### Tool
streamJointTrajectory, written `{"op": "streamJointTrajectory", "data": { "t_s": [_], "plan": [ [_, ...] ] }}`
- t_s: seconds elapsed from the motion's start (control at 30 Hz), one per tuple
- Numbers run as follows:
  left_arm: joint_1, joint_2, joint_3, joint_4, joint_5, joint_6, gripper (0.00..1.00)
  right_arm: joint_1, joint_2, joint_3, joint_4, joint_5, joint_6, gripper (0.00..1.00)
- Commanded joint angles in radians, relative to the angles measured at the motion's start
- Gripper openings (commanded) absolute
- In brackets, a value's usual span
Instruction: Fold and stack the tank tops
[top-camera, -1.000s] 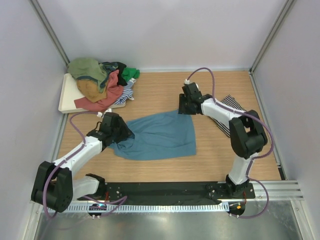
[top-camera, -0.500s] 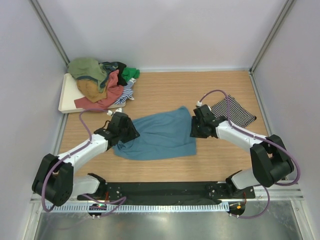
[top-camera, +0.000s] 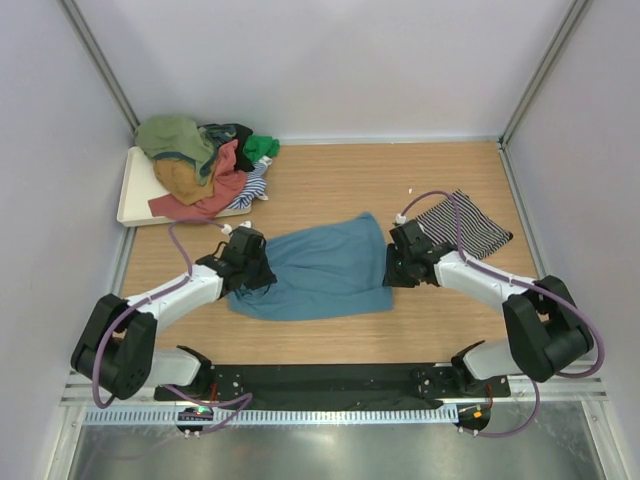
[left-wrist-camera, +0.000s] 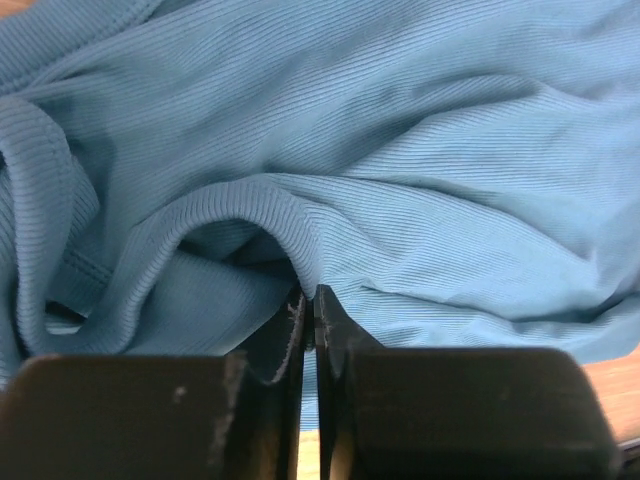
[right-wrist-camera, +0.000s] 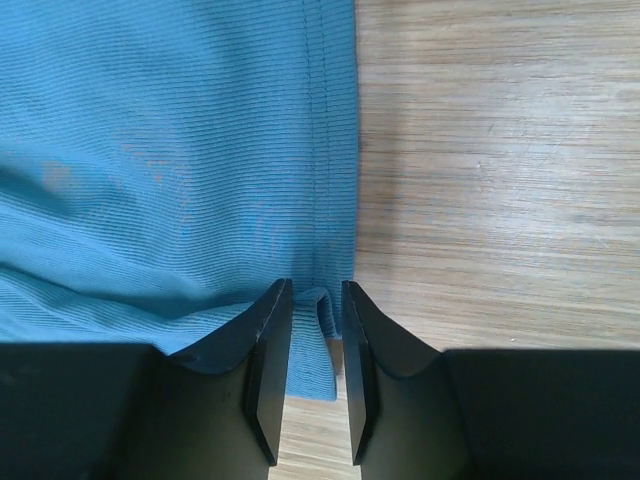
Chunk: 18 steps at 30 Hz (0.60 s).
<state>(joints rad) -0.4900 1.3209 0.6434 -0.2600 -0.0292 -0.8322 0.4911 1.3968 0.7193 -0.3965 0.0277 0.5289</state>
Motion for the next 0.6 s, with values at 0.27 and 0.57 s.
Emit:
{"op": "streamJointTrajectory", "data": {
  "t_s": [0.27,0.57],
  "plan": [
    [-0.001,-0.172,0.058,-0.100,0.011,0.027,0.00,0.006,-0.058,-0.001,0.035,-0.089,0.000,0.12],
    [0.022,-0.293,0.001,-0.085,0.015,-0.048,0.00,0.006,-0.088,-0.044,0.035,-0.100,0.011,0.34]
  ]
}}
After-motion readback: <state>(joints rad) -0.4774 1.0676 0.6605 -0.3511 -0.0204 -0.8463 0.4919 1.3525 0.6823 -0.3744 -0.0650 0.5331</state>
